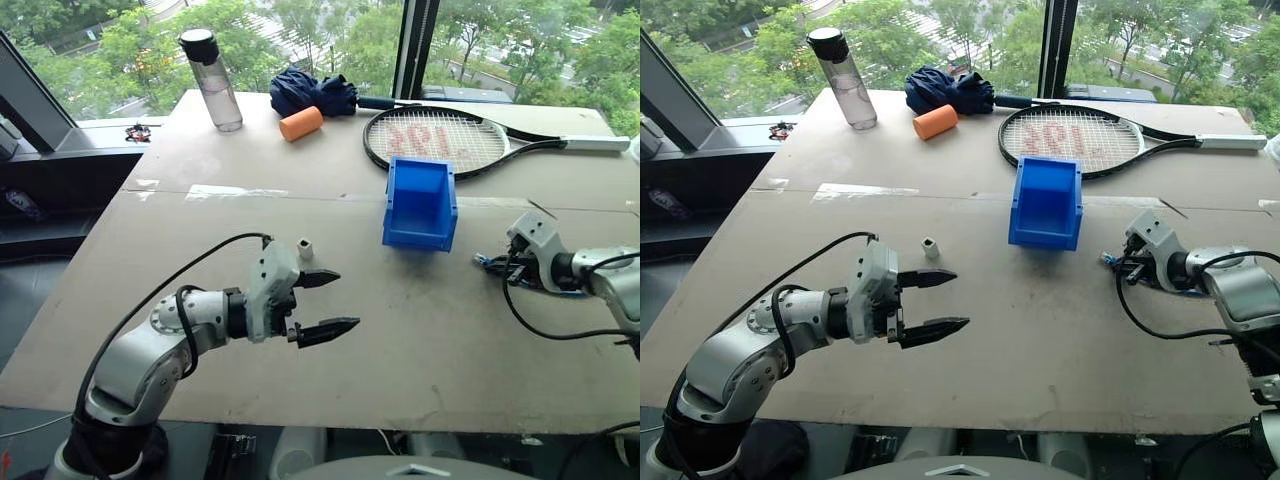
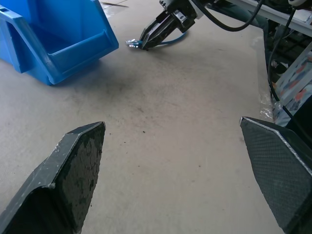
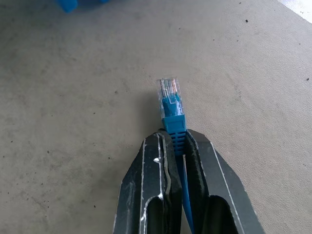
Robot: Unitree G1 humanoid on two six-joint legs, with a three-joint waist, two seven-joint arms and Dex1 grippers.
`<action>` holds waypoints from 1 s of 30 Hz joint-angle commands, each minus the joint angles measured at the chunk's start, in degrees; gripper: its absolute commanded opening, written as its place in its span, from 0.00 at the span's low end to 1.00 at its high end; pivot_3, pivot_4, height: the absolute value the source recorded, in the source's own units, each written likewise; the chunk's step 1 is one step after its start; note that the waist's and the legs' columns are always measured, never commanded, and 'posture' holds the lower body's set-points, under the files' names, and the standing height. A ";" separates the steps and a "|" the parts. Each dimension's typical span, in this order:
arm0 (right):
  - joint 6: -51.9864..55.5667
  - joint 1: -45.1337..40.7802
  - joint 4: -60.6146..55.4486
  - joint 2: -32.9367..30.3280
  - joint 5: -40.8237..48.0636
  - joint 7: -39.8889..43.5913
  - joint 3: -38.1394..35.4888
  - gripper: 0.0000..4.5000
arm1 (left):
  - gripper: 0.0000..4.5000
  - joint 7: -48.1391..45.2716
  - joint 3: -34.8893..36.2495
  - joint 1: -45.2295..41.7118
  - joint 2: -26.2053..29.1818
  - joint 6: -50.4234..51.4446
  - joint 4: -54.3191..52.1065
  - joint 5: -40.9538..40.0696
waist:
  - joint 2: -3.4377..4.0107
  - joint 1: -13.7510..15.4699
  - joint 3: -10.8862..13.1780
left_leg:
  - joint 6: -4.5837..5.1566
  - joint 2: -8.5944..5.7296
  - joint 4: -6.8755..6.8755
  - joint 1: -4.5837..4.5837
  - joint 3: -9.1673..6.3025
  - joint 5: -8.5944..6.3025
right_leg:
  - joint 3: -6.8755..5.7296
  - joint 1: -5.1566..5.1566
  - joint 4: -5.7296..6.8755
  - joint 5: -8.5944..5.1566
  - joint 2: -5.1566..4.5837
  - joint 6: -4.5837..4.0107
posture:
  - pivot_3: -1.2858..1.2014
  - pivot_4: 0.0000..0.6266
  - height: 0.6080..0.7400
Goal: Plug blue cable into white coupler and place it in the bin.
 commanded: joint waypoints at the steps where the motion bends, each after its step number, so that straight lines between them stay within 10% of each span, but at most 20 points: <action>1: -4.52 5.24 -14.20 -1.14 2.58 5.20 -0.56 0.01 | 1.00 -1.46 0.59 -0.44 0.45 -1.62 -0.41 -0.52 | 0.04 -0.11 0.03 | 0.00 0.01 -0.02 -0.01 -0.01 0.00 | -0.01 -0.01 0.01 0.01 0.01 0.03 | 0.52 0.24 1.00; 13: 2.36 -3.68 -20.70 6.98 -7.93 3.10 19.34 0.01 | 1.00 -9.31 -4.42 -2.01 3.58 -5.63 3.84 4.07 | 0.14 -0.42 0.12 | 0.00 0.01 -0.02 -0.02 -0.07 0.00 | -0.09 -0.05 -0.01 -0.11 0.01 -0.18 | 0.52 0.24 1.00; 15: 2.98 -4.75 -19.66 7.37 -7.83 3.77 19.63 0.18 | 1.00 -6.74 -6.62 -3.37 4.09 -6.14 5.62 9.19 | 0.02 -0.51 0.04 | 0.00 0.01 -0.02 -0.01 -0.06 0.00 | -0.09 -0.04 -0.01 -0.11 0.00 -0.20 | 0.52 0.24 1.00; 22: -1.57 4.69 -26.74 3.64 -2.65 3.57 4.99 0.81 | 1.00 -7.63 -16.71 -13.68 -0.86 -12.13 16.77 19.57 | 0.08 0.64 0.07 | 0.00 -0.05 -0.02 -0.11 -0.17 0.00 | -0.17 -0.06 0.01 0.02 0.00 0.02 | 0.52 0.24 1.00; 30: -3.24 36.21 -47.52 5.45 6.76 1.62 -20.44 0.81 | 1.00 -10.14 -23.27 -21.32 -9.03 -15.14 27.00 24.08 | 0.08 0.83 0.03 | 0.10 -0.10 0.01 -0.15 -0.18 -0.06 | -0.20 -0.02 0.01 -0.01 -0.06 0.12 | 0.52 0.24 1.00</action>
